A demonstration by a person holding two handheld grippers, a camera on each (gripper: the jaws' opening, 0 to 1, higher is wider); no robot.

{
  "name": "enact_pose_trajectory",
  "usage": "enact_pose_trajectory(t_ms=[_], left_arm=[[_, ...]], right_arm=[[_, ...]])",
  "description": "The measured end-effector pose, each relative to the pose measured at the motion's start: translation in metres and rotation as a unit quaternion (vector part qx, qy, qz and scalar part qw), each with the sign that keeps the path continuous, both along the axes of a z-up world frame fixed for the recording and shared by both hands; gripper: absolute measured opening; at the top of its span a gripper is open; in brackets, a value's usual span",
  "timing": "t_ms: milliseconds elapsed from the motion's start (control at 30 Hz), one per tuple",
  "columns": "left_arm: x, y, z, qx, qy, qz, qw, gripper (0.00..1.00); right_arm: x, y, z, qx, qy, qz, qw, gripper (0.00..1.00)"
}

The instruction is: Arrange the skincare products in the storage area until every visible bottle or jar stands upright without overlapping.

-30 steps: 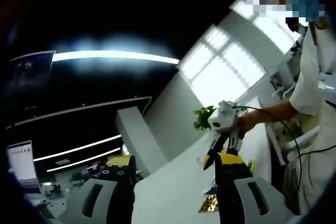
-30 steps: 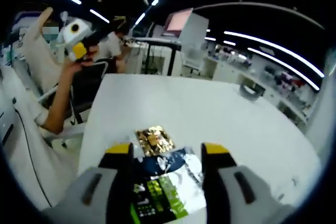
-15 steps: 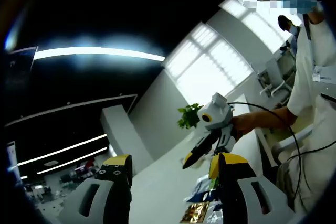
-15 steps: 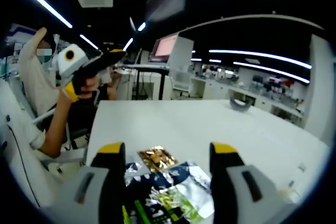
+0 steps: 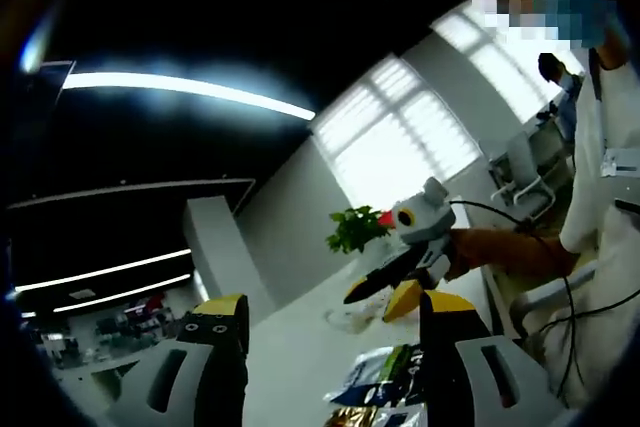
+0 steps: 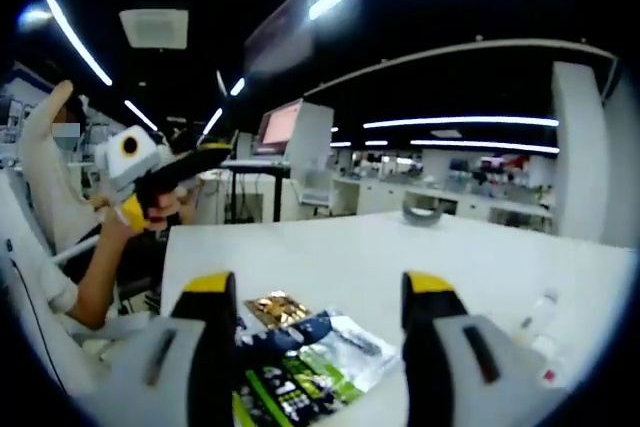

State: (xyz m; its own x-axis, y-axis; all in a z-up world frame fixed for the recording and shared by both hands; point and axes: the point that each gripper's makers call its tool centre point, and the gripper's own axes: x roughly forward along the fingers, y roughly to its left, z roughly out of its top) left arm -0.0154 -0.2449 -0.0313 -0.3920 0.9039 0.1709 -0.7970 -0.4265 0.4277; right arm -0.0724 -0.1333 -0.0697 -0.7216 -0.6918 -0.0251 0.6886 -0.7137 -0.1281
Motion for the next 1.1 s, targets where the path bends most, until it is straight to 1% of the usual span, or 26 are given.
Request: enact_pose_trajectory(t_ms=[133,233,333,400,433,533,600,667,733,800,967,1100], left_arm=[[0.005,0.011,-0.002,0.002,-0.011,-0.011,0.9999,0.74],[0.008,0.017,-0.002,0.006,-0.016,-0.018,0.9997,0.76],[0.008,0.021,-0.002,0.013,-0.024,-0.025,0.9993,0.77],[0.007,0.024,-0.003,0.015,-0.029,-0.027,0.9991,0.79],[0.007,0.025,-0.003,0.017,-0.031,-0.027,0.9990,0.80],[0.004,0.030,-0.004,0.014,-0.031,-0.024,0.9991,0.88],[0.005,0.033,-0.009,0.000,-0.024,-0.024,0.9994,0.90],[0.004,0.035,-0.011,-0.004,-0.023,-0.022,0.9995,0.92],[0.005,0.037,-0.011,0.003,-0.034,-0.027,0.9990,0.95],[0.004,0.038,-0.011,0.006,-0.040,-0.029,0.9988,0.96],[0.005,0.039,-0.015,0.002,-0.043,-0.025,0.9988,0.98],[0.009,0.039,-0.013,0.005,-0.043,-0.027,0.9987,0.98]], right_arm=[[0.004,0.014,0.002,-0.003,0.008,-0.011,0.9999,0.67],[0.006,0.028,0.004,-0.012,0.013,-0.027,0.9995,0.66],[0.003,0.050,0.005,-0.020,0.011,-0.046,0.9987,0.65],[0.003,0.059,0.006,-0.022,0.011,-0.055,0.9982,0.67],[0.003,0.067,0.007,-0.023,0.013,-0.066,0.9975,0.67],[0.000,0.084,0.007,-0.013,0.012,-0.085,0.9962,0.67],[-0.001,0.092,0.007,-0.009,0.013,-0.097,0.9951,0.68],[-0.001,0.098,0.003,0.012,0.008,-0.108,0.9940,0.69],[0.000,0.102,0.000,0.026,0.005,-0.118,0.9927,0.72],[0.002,0.104,-0.006,0.047,0.001,-0.114,0.9924,0.73],[0.000,0.110,-0.012,0.036,-0.017,-0.107,0.9935,0.73],[0.001,0.111,-0.016,0.031,-0.023,-0.110,0.9932,0.73]])
